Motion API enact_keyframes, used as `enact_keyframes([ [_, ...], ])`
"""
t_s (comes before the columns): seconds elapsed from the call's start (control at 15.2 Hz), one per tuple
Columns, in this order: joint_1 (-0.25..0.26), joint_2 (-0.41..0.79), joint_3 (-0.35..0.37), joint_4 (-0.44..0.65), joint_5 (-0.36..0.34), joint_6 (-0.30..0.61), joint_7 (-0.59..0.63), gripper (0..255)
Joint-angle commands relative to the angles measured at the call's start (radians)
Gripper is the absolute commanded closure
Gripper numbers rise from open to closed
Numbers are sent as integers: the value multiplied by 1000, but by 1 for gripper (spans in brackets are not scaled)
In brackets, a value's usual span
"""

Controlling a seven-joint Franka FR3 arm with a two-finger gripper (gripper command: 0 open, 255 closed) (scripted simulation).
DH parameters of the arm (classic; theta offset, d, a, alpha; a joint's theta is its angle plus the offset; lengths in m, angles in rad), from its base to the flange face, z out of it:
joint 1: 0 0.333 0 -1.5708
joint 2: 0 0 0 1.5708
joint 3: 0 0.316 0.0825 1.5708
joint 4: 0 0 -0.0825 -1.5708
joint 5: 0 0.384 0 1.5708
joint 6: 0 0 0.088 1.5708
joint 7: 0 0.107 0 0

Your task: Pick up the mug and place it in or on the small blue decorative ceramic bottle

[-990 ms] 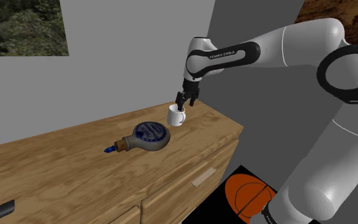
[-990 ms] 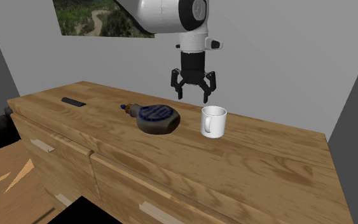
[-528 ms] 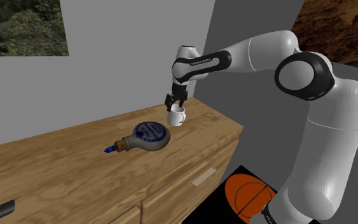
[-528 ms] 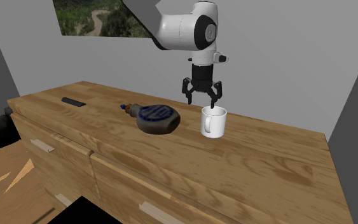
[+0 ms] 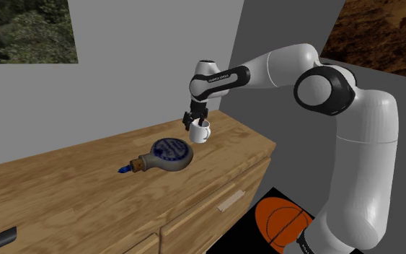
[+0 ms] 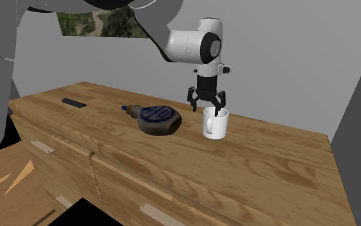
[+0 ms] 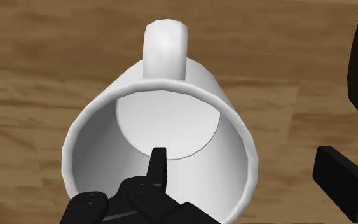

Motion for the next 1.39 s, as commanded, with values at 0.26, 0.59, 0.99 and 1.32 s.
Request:
enact_keyframes([
  [0.26, 1, 15, 0, -13, 0, 29, 1, 0],
  [0.59, 1, 15, 0, -13, 0, 29, 1, 255],
  [0.99, 1, 15, 0, -14, 0, 29, 1, 255],
  [1.32, 1, 4, 0, -3, 0, 7, 1, 255],
])
